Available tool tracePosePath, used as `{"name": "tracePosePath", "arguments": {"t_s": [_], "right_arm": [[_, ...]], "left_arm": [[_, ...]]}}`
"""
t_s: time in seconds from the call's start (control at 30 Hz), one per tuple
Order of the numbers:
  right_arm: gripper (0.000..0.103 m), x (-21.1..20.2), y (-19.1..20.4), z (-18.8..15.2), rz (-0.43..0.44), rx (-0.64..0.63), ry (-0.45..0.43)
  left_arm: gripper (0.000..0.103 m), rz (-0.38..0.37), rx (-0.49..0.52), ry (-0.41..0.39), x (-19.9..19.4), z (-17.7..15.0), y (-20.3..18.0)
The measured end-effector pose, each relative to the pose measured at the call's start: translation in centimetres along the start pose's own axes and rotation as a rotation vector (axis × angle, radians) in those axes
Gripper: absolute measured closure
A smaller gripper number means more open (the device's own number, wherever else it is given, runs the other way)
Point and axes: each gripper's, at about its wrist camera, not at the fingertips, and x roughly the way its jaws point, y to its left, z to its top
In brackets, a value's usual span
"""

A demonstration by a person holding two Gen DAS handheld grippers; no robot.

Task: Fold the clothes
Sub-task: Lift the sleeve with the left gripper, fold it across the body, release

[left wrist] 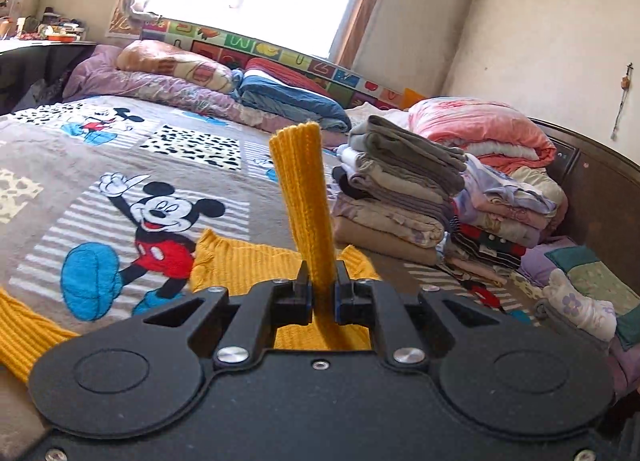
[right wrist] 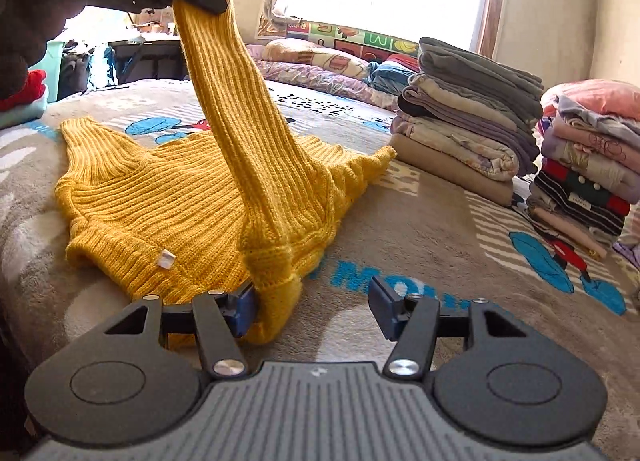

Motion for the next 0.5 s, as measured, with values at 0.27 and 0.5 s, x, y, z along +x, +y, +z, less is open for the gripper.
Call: {"name": "tracePosePath", "arguments": {"t_s": [0.27, 0.5], "right_arm": [[0.045, -1.9, 2.7, 0.9, 0.037, -0.086, -0.041], [0.045, -1.7, 3.0, 1.2, 0.080, -0.098, -0.078]], "left_arm": [[0.095, 0.012, -0.088, 0.031, 1.1, -2.1, 3.4], [0.095, 0.014, -0.088, 0.053, 1.3, -2.8, 4.7]]}}
